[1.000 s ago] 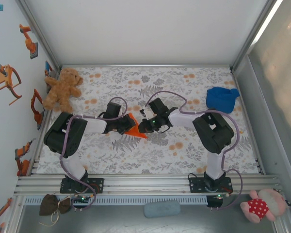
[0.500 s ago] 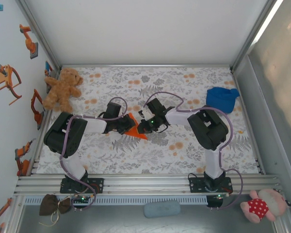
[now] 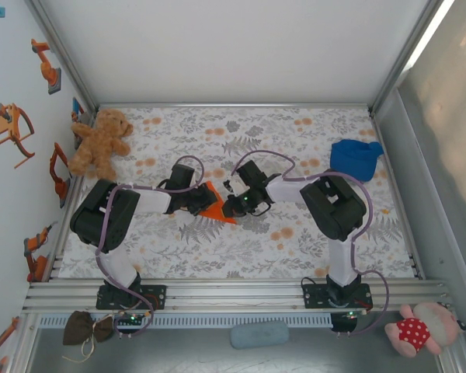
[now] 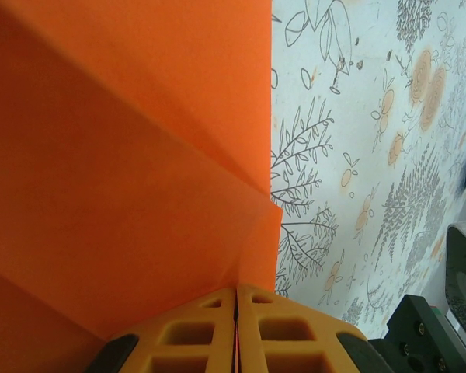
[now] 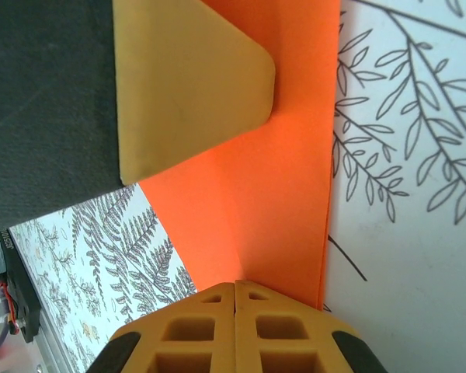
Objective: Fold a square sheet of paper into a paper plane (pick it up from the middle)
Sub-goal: Fourth fold the wing at the center of the table.
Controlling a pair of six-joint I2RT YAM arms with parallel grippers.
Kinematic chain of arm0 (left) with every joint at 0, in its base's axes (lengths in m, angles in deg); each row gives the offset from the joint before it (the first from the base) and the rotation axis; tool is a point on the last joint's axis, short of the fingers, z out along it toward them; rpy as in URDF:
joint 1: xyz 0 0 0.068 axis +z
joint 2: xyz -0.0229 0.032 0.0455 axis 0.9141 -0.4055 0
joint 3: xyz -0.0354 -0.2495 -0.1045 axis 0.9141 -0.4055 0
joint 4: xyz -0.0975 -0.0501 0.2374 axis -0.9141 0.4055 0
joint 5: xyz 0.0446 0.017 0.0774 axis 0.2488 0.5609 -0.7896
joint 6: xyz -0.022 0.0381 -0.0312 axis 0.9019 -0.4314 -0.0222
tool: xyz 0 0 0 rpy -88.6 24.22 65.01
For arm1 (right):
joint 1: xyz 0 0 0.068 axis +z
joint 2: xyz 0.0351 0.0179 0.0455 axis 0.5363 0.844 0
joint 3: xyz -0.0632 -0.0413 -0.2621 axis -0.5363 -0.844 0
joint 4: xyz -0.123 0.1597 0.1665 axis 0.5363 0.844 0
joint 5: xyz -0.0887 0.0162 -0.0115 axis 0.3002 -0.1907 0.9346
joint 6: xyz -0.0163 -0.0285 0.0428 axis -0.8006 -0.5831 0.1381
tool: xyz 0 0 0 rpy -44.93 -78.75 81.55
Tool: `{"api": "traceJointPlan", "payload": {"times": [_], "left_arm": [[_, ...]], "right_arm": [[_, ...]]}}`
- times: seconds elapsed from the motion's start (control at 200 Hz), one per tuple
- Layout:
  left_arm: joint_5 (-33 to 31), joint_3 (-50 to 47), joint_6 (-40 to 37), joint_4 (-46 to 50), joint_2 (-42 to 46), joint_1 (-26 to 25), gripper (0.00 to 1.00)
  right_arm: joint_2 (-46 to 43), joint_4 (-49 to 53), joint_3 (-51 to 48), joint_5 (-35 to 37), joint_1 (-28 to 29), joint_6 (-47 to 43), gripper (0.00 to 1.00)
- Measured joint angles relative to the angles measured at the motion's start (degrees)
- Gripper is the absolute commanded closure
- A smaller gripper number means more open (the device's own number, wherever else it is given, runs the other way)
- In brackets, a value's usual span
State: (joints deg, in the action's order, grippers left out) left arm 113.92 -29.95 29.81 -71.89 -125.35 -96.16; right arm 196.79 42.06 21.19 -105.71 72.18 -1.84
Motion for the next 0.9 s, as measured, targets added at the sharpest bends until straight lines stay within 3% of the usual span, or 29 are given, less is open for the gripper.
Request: {"api": "traceJointPlan", "payload": {"times": [0.531, 0.716, 0.901], "left_arm": [[1.49, 0.0, 0.0, 0.76, 0.0, -0.7, 0.9], [1.51, 0.0, 0.0, 0.72, 0.0, -0.68, 0.9], [1.53, 0.0, 0.0, 0.72, 0.0, -0.68, 0.9]], "right_arm": [[-14.01, -4.0, -17.75, 2.71, -1.38, 0.55, 0.96], [-17.09, -4.04, -17.86, 3.63, -1.38, 1.9, 0.96], [-14.69, -5.57, -13.33, 3.23, -1.31, 3.13, 0.98]]}}
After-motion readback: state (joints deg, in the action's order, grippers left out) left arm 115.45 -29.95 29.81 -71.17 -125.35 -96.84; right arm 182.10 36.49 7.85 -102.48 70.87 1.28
